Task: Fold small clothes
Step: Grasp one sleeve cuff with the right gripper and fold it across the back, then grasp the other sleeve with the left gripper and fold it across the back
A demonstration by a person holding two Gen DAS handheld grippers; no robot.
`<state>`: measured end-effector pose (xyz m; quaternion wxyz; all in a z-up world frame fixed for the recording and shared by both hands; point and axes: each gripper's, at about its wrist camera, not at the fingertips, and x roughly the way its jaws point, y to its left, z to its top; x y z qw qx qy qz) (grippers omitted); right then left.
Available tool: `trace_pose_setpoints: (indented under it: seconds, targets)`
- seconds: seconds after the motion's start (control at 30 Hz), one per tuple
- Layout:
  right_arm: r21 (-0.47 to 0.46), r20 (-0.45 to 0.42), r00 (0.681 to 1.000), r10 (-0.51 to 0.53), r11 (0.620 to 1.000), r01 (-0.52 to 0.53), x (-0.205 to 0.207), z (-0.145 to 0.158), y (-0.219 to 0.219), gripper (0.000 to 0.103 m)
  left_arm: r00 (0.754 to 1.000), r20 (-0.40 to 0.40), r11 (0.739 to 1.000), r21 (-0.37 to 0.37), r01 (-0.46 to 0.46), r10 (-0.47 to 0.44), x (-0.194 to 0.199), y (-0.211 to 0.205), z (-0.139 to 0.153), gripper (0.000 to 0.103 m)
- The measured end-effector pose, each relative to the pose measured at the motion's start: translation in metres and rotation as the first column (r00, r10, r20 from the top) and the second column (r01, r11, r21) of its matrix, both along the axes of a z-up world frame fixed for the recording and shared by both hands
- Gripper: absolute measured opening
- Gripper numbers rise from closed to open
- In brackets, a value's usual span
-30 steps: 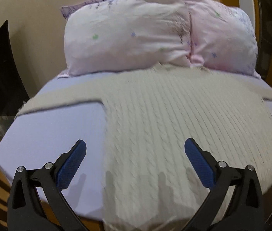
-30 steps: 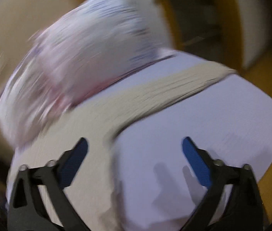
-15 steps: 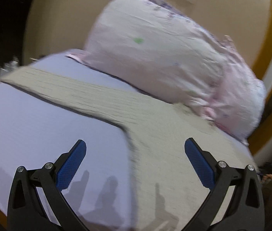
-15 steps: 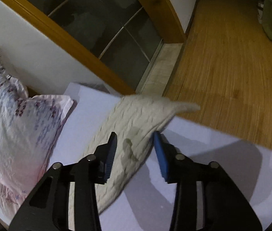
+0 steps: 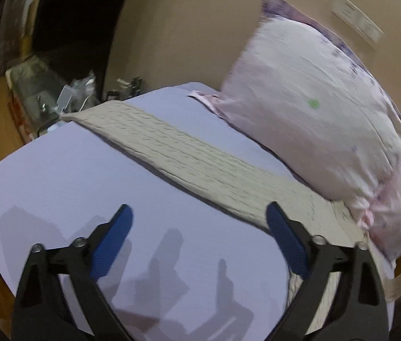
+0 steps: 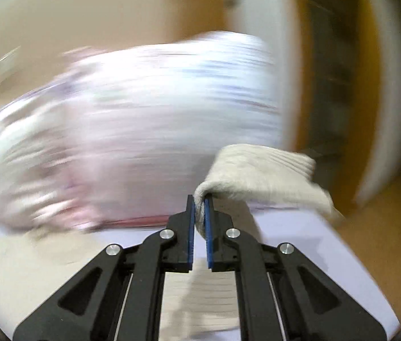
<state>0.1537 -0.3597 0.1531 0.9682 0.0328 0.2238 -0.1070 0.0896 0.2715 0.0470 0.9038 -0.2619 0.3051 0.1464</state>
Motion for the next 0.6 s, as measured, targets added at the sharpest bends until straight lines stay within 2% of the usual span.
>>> trace_pose_setpoints:
  seconds: [0.03, 0.1, 0.17, 0.2, 0.23, 0.27, 0.3, 0.33, 0.4, 0.5, 0.6]
  targets:
    - [-0.019, -0.016, 0.995, 0.102, 0.995, -0.103, 0.009, -0.003, 0.041, 0.006, 1.000, -0.005, 1.000, -0.011, -0.012, 0.012, 0.003, 0.006, -0.002, 0.088]
    - [-0.024, -0.068, 0.960, 0.270, 0.962, -0.273, 0.022, -0.019, 0.109, 0.007, 0.999, -0.026, 0.999, -0.023, -0.037, 0.036, 0.009, 0.013, -0.005, 0.087]
    - [0.032, -0.201, 0.871, 0.447, 0.892, -0.451, 0.044, -0.057, 0.180, 0.009, 0.997, -0.048, 0.996, -0.059, -0.063, 0.061, 0.014, 0.025, -0.011, 0.086]
    - [0.098, -0.312, 0.784, 0.537, 0.839, -0.535, 0.052, -0.086, 0.218, 0.013, 0.996, -0.057, 0.993, -0.092, -0.079, 0.074, 0.016, 0.032, -0.014, 0.085]
    - [0.134, -0.365, 0.738, 0.569, 0.816, -0.562, 0.055, -0.100, 0.235, 0.017, 0.995, -0.062, 0.988, -0.122, -0.092, 0.085, 0.018, 0.038, -0.017, 0.083]
    - [0.164, -0.416, 0.694, 0.587, 0.799, -0.578, 0.054, -0.113, 0.249, 0.029, 0.993, -0.062, 0.981, -0.162, -0.107, 0.098, 0.019, 0.047, -0.021, 0.082]
    - [0.174, -0.447, 0.671, 0.592, 0.793, -0.584, 0.051, -0.120, 0.259, 0.042, 0.992, -0.066, 0.975, -0.187, -0.117, 0.106, 0.021, 0.053, -0.024, 0.081]
    - [0.175, -0.443, 0.670, 0.596, 0.790, -0.587, 0.045, -0.120, 0.261, 0.049, 0.991, -0.071, 0.970, -0.209, -0.127, 0.114, 0.023, 0.059, -0.026, 0.078]
    - [0.181, -0.387, 0.707, 0.591, 0.801, -0.571, 0.036, -0.109, 0.247, 0.066, 0.988, -0.089, 0.959, -0.243, -0.146, 0.128, 0.030, 0.071, -0.032, 0.074]
    - [0.203, -0.323, 0.768, 0.553, 0.833, -0.515, 0.024, -0.086, 0.211, 0.071, 0.982, -0.098, 0.948, -0.264, -0.179, 0.159, 0.042, 0.088, -0.036, 0.067]
    - [0.213, -0.319, 0.797, 0.513, 0.858, -0.467, 0.025, -0.080, 0.184, 0.075, 0.973, -0.100, 0.927, -0.297, -0.227, 0.207, 0.052, 0.110, -0.039, 0.055]
